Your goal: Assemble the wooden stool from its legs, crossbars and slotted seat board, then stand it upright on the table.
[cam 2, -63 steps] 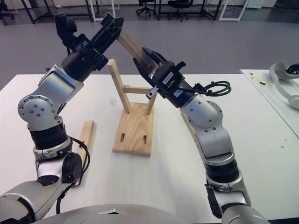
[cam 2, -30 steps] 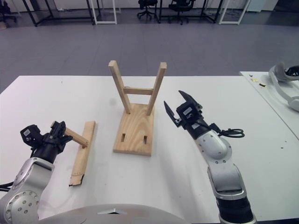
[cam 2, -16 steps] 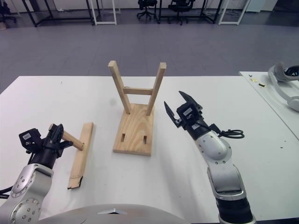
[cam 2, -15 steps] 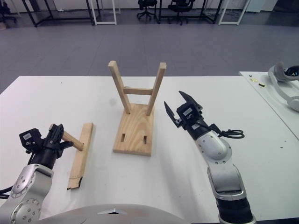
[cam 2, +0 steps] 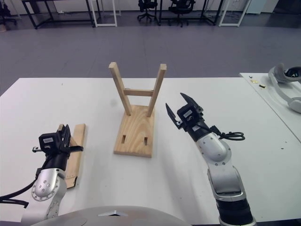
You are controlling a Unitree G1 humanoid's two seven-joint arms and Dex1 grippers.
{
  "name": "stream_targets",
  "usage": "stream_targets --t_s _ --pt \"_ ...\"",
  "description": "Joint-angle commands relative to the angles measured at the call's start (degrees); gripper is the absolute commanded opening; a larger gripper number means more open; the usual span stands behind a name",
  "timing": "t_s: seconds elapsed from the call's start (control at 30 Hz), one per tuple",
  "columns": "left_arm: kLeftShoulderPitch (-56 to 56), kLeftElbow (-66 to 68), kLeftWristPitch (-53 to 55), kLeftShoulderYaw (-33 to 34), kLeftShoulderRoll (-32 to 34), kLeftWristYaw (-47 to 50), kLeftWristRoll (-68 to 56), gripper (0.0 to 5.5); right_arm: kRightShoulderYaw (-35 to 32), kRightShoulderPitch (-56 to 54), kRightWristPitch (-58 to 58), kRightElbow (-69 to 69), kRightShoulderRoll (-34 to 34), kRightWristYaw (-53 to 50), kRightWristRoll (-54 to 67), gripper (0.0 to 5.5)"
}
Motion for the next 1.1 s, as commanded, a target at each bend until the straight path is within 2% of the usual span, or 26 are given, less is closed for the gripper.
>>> stream_targets --t_s 0.03,0.3,0.43,0.47,0.6,0.73,0.93,1.1 --pt "6.0 12.1 6.0 2.8 -3.4 -3.8 -6.9 0.40 0.4 0.8 -1.4 1.7 -0.1 -0.1 -1.2 3.08" --pt "6.5 15.5 2.9 0.9 -2.5 -8.0 -3.9 0.40 0.4 0.6 -2.9 2.9 -0.4 0.5 -1.8 3.08" --pt "2.8 10.0 -1.2 3.9 1.4 -8.0 0.1 0.40 0.7 1.0 -3.2 2.8 -0.3 0.3 -2.3 3.08" --pt "1.4 7.1 -0.8 4.9 2.4 -8.3 0.1 0.77 0.8 1.0 -3.3 2.8 -0.2 0.2 -2.5 3.08" --pt "-4.6 -4.0 8.5 6.7 5.8 -9.6 -1.2 1.38 0.8 1.0 -3.6 3.0 0.0 0.0 -2.6 3.08" --pt "-7.6 -9.4 21.2 8.6 5.8 -10.5 -6.7 2.09 1.0 1.9 -3.7 2.7 0.5 -0.8 -3.1 3.08" --pt "-3.1 -17.7 36.9 13.6 11.6 -14.3 -11.6 3.07 0.1 4.3 -3.5 1.4 0.2 -1.3 -3.1 3.08" --pt "3.8 -19.3 46.9 11.4 13.8 -15.2 -11.7 3.84 1.3 6.0 -3.3 0.7 0.8 -1.8 -3.9 3.08"
